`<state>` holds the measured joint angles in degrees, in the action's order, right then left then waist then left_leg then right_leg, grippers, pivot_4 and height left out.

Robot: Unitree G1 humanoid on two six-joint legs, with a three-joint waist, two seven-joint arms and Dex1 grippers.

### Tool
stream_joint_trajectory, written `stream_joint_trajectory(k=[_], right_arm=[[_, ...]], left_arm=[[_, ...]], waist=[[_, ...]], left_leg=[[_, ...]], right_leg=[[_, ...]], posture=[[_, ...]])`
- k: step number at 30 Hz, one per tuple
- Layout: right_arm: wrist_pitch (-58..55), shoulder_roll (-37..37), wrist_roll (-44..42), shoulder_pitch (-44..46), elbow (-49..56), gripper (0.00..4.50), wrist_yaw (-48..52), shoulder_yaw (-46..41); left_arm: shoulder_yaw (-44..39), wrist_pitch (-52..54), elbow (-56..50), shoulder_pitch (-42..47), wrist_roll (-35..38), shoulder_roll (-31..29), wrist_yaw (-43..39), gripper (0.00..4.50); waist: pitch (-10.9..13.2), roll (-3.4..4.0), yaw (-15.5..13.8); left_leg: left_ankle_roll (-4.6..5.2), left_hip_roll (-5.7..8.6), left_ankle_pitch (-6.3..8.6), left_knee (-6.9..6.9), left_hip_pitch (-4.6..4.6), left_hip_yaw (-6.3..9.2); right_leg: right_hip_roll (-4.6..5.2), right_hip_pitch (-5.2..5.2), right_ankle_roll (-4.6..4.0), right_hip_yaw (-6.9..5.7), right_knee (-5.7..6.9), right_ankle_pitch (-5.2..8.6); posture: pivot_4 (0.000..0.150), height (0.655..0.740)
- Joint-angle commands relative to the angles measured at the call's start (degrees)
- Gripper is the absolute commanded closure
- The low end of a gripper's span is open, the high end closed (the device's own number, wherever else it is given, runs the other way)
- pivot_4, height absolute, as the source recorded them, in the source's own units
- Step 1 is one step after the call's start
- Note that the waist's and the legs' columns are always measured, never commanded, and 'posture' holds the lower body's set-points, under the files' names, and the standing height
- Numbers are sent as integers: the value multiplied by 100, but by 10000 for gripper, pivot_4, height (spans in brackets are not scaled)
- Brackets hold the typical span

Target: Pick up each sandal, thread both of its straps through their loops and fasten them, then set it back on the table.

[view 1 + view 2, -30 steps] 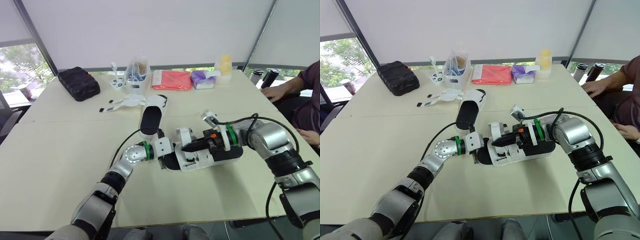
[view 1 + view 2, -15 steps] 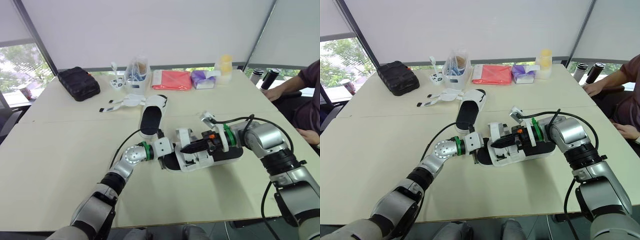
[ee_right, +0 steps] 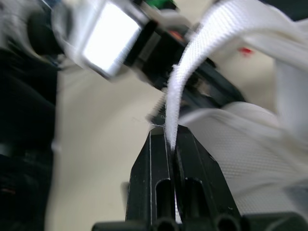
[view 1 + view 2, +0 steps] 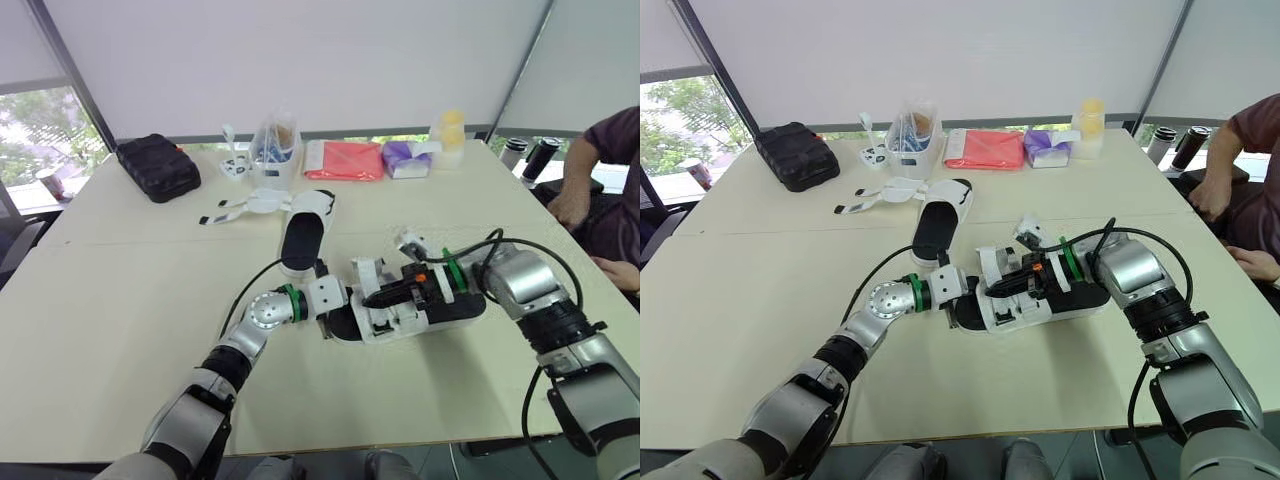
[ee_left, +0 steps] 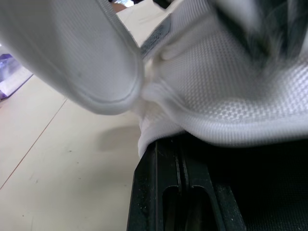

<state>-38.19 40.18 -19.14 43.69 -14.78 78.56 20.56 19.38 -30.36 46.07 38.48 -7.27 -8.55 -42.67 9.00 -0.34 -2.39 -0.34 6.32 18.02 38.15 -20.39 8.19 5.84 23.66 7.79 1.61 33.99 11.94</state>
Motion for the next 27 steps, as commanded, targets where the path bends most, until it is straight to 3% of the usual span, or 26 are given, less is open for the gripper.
stream_joint_trajectory(k=[1, 12, 21, 24, 27], right_arm=[[544, -22, 371, -109, -130, 44795, 12, 95], [-36, 152, -406, -575, 1084, 44795, 698, -406], [248, 125, -75, -992, 1276, 44795, 223, -439], [316, 86, -107, -1072, 1334, 35410, 93, -569], [108, -19, -432, -1261, 1760, 20870, -538, -1276]], left_arm=[[151, 380, 379, -258, -280, -59, 36, 45000], [133, 408, 364, -263, -260, -70, 25, 45000], [126, 410, 361, -279, -244, -50, 3, 45000], [124, 411, 347, -292, -243, -45, 6, 45000], [104, 415, 315, -299, -229, -51, 3, 45000]], waist=[[-2, 2, 2], [-1, 2, 1], [-2, 2, 4], [-2, 2, 7], [-1, 2, 3]], left_leg=[[0, 1, 0, 0, 1, 0], [0, 0, 0, -1, 2, 3], [-1, -1, 1, -2, 3, 2], [-1, -1, 1, -2, 4, 2], [-1, -2, 0, -2, 3, 3]], right_leg=[[1, 0, 0, 0, 0, 0], [1, -2, 0, 0, 0, 0], [1, -3, 2, 0, 0, 1], [0, -3, 2, 0, 0, 1], [0, -3, 1, 0, 1, 1]], posture=[[1500, 7400], [1500, 7400], [1500, 7400], [1500, 7400], [1500, 7400]])
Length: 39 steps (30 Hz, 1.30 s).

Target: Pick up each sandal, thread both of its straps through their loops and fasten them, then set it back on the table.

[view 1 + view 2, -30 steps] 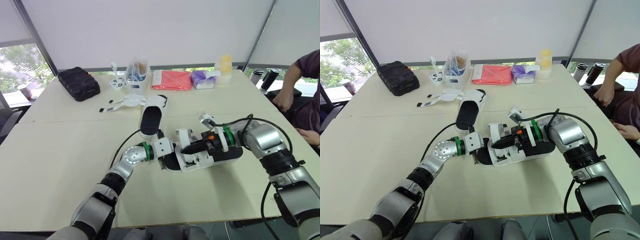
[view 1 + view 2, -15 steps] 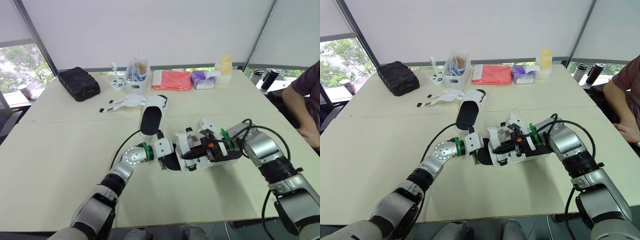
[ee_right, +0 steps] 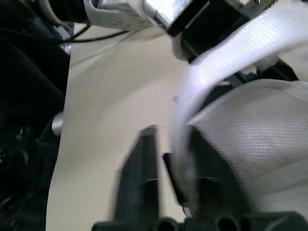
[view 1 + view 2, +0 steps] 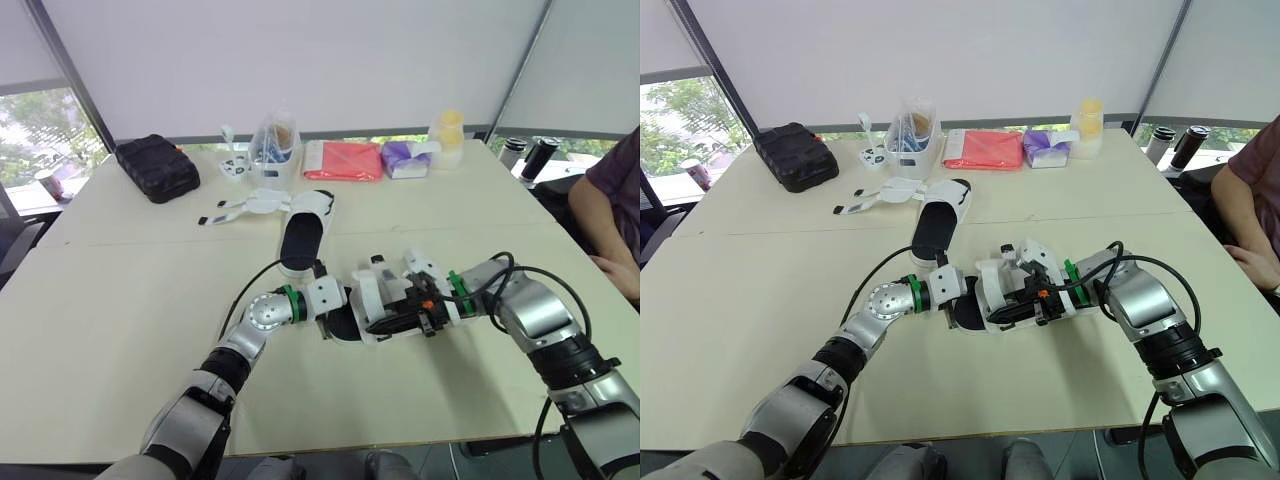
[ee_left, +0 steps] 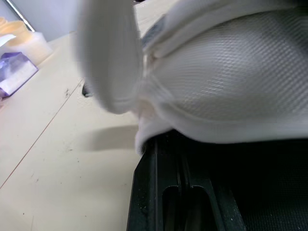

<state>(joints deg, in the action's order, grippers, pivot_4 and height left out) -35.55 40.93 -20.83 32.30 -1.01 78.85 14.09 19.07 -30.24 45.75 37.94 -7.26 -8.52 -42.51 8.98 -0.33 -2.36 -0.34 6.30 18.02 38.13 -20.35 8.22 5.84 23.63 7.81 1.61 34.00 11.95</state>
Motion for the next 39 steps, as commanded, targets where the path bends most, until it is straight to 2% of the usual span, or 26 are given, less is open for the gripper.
stream_joint_trajectory(k=[1, 5, 9, 15, 21, 31, 39], right_arm=[[-240, -88, -368, -224, 594, 15817, -795, -904], [-626, 253, -714, -1004, 1751, 15817, -1337, -1776], [-1345, 349, -1422, -1761, 2686, 15817, -1766, -2456], [-1669, 231, -1845, -2941, 3461, 15817, -2282, -2592], [-1296, 127, -1585, -3245, 3155, 15817, -2548, -2215], [-582, 12, -1179, -2808, 2206, 15817, -2535, -1668], [-633, -203, -1343, -2605, 2086, 15817, -2441, -1404]], left_arm=[[121, 409, 327, -245, -215, -61, -20, 45000], [67, 423, 322, -171, -182, -103, -51, 45000], [87, 383, 310, -128, -184, -127, -151, 45000], [121, 380, 310, -61, -176, -123, -307, 45000], [99, 396, 309, -51, -172, -156, -348, 45000], [81, 444, 247, -119, -172, -156, -284, 45000], [77, 510, 135, -204, -168, -160, -244, 45000]], waist=[[0, 0, -7], [1, -2, -45], [3, -3, -8], [8, -12, -3], [8, -13, -1], [11, -17, 3], [13, -22, 26]], left_leg=[[0, 1, 0, 0, -1, -1], [0, 6, 0, 0, -15, 5], [1, 2, 1, -6, -12, 2], [1, -3, 1, -6, -10, 0], [1, -3, 0, -6, -7, -2], [1, -3, 0, -6, -7, -2], [1, -14, 0, -6, 2, -2]], right_leg=[[1, 1, 0, 0, 0, 0], [4, 10, 0, 0, -1, 0], [4, 11, 0, 0, -1, 0], [1, 6, 23, 0, -4, 15], [1, 6, 22, 0, -4, 14], [-1, 6, 22, 0, -4, 14], [-11, 2, 21, 0, -3, 14]], posture=[[1500, 7400], [1500, 7400], [1500, 7400], [1500, 7400], [1500, 7400], [1500, 7400], [1500, 7400]])
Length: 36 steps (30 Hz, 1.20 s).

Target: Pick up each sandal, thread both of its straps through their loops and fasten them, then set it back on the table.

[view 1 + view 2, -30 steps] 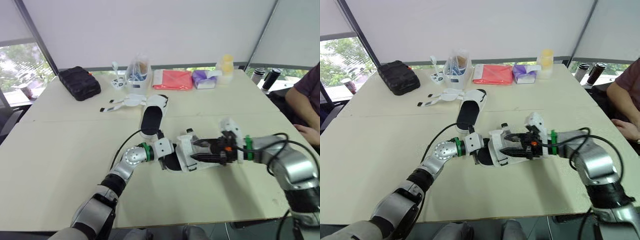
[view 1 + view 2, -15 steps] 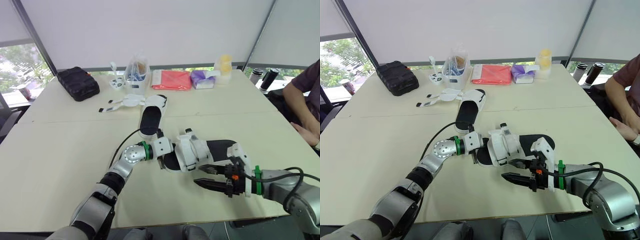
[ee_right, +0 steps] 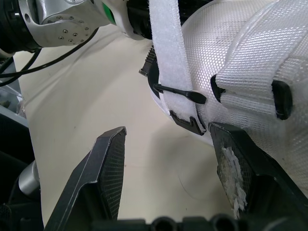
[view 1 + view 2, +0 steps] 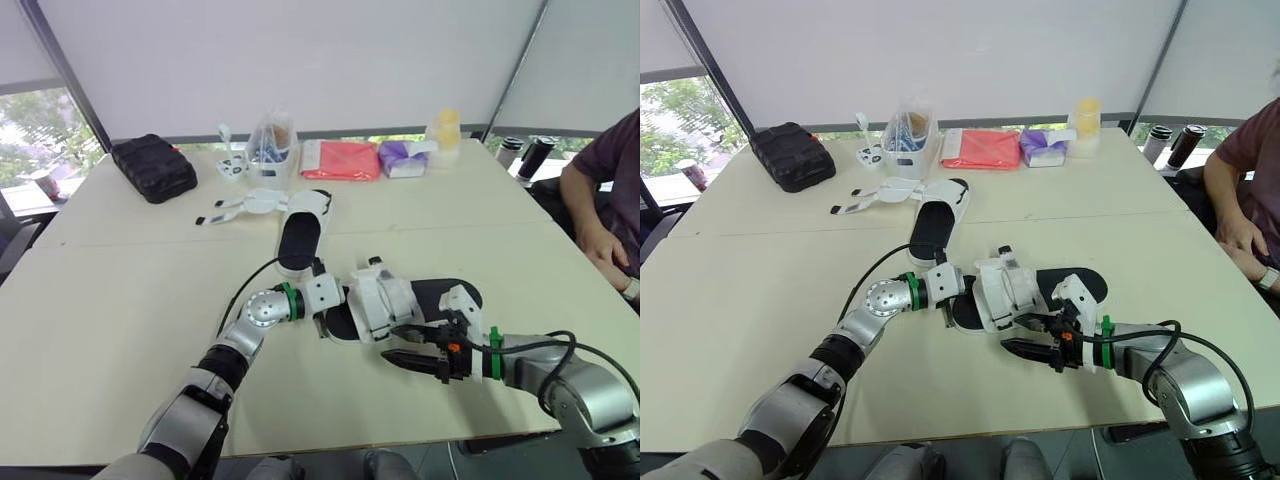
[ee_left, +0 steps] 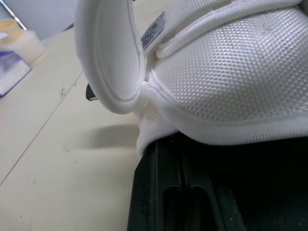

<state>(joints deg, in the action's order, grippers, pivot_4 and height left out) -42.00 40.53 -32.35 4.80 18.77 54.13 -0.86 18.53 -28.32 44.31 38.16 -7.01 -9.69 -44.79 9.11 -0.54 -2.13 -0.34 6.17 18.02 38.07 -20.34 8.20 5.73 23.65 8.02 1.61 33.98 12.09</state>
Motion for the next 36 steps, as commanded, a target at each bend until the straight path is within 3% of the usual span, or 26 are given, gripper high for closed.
stream_joint_trajectory(k=[1, 4, 7, 15, 22, 26, 32, 36], right_arm=[[-47, -199, -249, 154, 149, 17994, 43, 108], [-150, -287, -305, 133, 244, 28528, 40, 176], [-240, -417, -351, 64, 262, 44661, 5, 231], [-544, -40, -366, -427, 556, 44661, 181, 409], [-898, 810, -771, -1410, 1649, 44661, 630, 693], [-840, 868, -840, -1611, 1862, 44661, 537, 690], [-1324, 754, -1845, -863, 2025, 44661, 229, -155], [-1821, 714, -3184, 196, 1905, 44661, -38, -633]], left_arm=[[128, 326, 269, -231, -194, -44, -15, 45000], [123, 341, 255, -245, -198, -48, -10, 45000], [127, 345, 264, -255, -206, -44, 0, 45000], [124, 352, 264, -263, -209, -23, 15, 45000], [151, 331, 330, -240, -230, 26, 17, 45000], [164, 322, 374, -209, -231, 53, 20, 45000], [185, 298, 424, -177, -235, 60, 2, 45000], [188, 272, 532, -100, -246, 75, 33, 45000]], waist=[[0, -1, 7], [0, 1, -4], [0, 1, -14], [-1, 1, -18], [-4, 6, -22], [-9, 4, -66], [-6, -1, -113], [0, 0, -137]], left_leg=[[0, -3, 0, 0, 1, 0], [0, -7, 0, 0, 1, 1], [0, -6, 0, 0, -4, 2], [-1, -3, 1, -5, -5, 2], [-1, -2, 1, -5, -4, 1], [3, -1, 5, -7, -4, 16], [15, 10, 12, -8, -8, 11], [14, 5, 12, -8, -7, 10]], right_leg=[[-3, 0, 0, 0, 0, 0], [-8, 2, -1, 1, 2, 0], [-7, 4, -8, 1, 0, -4], [-4, 5, -13, 1, -2, -6], [0, -2, 3, 0, -8, 3], [2, -19, 14, -18, -36, 11], [14, -22, -6, -17, -54, -4], [10, -22, -2, -17, -53, -2]], posture=[[1500, 7400], [1500, 7400], [1500, 7400], [1500, 7400], [1500, 7400], [1500, 7400], [1500, 7400], [1500, 7400]])
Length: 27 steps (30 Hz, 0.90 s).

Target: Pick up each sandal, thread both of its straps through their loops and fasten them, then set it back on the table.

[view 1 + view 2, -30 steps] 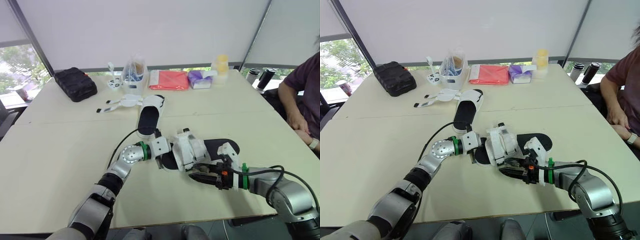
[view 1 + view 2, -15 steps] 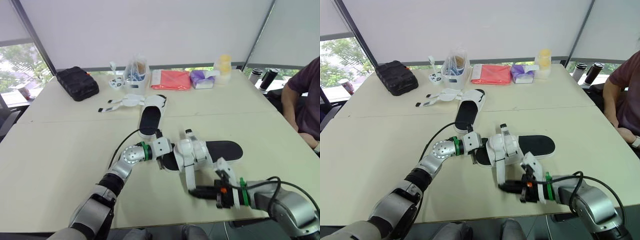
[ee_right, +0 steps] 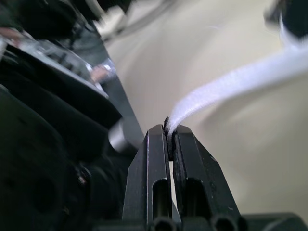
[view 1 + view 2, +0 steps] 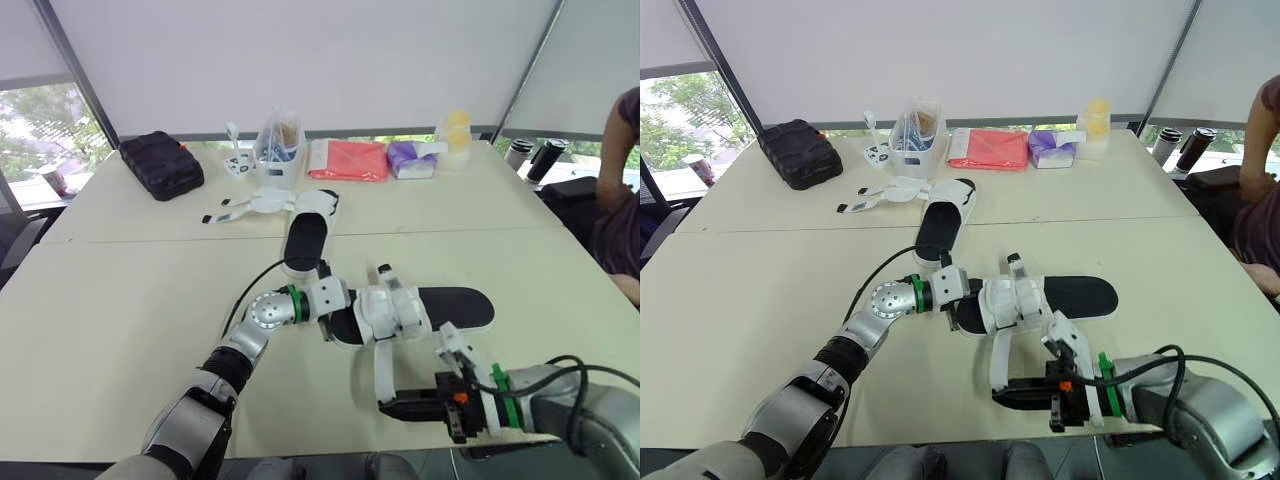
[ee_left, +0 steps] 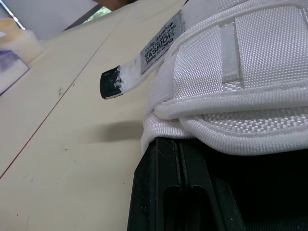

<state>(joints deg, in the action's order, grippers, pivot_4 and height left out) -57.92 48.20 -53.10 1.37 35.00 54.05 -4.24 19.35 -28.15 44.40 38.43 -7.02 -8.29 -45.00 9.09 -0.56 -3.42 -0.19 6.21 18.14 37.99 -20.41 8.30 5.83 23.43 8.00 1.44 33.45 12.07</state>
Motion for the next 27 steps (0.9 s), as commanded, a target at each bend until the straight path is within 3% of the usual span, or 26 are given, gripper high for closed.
stream_joint_trajectory(k=[1, 4, 8, 13, 16, 23, 27], right_arm=[[-337, -165, -1402, 812, 146, 44661, -155, -299], [-559, -495, -1945, 1300, -260, 44661, -536, -278], [-546, -1260, -1960, 1827, -1079, 44661, -1331, -297], [-690, -1653, -2311, 1832, -1524, 44661, -1906, -527], [-657, -1737, -2201, 1697, -1630, 35101, -2120, -504], [-729, -1706, -2134, 1491, -1582, 341, -2345, -460], [-546, -1604, -1862, 1595, -1625, 341, -2420, -553]], left_arm=[[104, 248, 544, -108, -245, -54, 70, 45000], [101, 228, 594, -69, -252, -26, 105, 45000], [83, 210, 588, -85, -267, -3, 142, 45000], [67, 221, 498, -178, -249, -47, 201, 45000], [73, 212, 478, -231, -251, -74, 208, 45000], [80, 230, 506, -197, -241, -69, 229, 45000], [80, 227, 551, -146, -244, -43, 245, 45000]], waist=[[4, 0, -18], [6, -4, -61], [6, -4, -45], [3, 2, -32], [2, 3, -21], [1, 5, -12], [0, 6, -14]], left_leg=[[0, 0, 0, 0, -1, 0], [0, -2, 0, 0, -9, 13], [2, 14, -1, -1, -13, 7], [1, 13, -1, -1, -11, 9], [2, 12, -1, -1, -8, 8], [1, 8, -2, -1, -5, 6], [1, 8, -2, -1, -4, 5]], right_leg=[[0, 1, 0, 0, 0, 0], [-3, 4, -8, -9, -1, -4], [9, 8, -10, -4, -3, -6], [7, 10, -11, -2, 1, -7], [5, 10, -11, -1, 2, -7], [2, 9, -13, -1, 6, -8], [1, 9, -13, 0, 6, -8]], posture=[[1500, 7400], [1500, 7400], [1500, 7400], [1500, 7400], [1500, 7400], [1500, 7400], [1500, 7400]])
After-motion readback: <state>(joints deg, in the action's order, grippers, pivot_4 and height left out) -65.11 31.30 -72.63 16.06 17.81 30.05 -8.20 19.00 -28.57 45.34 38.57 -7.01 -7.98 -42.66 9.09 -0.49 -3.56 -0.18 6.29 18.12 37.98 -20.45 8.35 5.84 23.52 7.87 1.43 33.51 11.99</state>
